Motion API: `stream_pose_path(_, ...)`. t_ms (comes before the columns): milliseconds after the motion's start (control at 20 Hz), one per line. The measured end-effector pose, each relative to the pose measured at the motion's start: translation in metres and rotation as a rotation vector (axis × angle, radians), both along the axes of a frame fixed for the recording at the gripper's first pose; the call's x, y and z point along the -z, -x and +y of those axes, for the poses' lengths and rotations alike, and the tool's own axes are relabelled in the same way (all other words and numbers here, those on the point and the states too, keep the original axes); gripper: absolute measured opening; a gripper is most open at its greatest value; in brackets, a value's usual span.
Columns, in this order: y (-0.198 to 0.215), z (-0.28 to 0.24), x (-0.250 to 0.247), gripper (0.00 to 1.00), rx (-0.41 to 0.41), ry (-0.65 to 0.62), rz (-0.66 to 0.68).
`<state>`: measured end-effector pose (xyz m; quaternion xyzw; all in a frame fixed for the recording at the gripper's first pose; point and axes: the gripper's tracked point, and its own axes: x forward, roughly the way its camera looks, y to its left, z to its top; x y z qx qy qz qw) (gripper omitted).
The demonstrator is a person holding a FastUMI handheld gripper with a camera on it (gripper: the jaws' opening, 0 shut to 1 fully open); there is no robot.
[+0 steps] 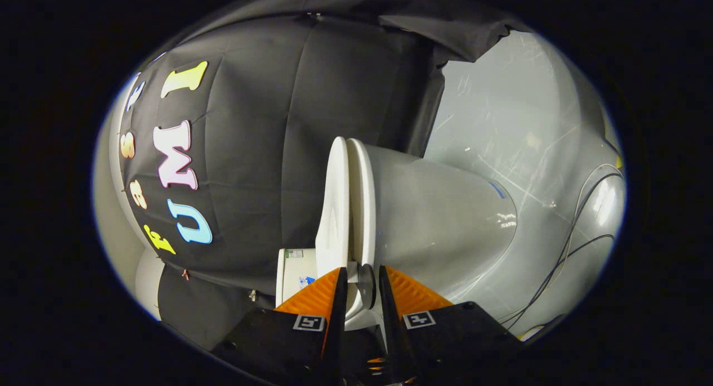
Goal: Open the toilet lid.
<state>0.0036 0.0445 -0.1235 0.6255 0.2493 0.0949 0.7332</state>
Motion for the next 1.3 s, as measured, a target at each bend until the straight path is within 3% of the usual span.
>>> stream_pose_path(400, 0.0002, 0.0020, 0.0050, 0.36, -0.020, 0.024, 0.012)
stream_pose_path(500, -0.0007, -0.0025, 0.0053, 0.12, 0.004, 0.002, 0.026)
stream_pose_path(550, 0.0009, 0.0002, 0.0058, 0.10, 0.005, -0.004, 0.026)
stream_pose_path(1200, -0.0044, 0.0009, 0.0077, 0.10, 0.001, 0.023, 0.021)
stream_pose_path(1300, -0.0024, -0.0001, 0.0053, 0.05, 0.017, 0.017, 0.023)
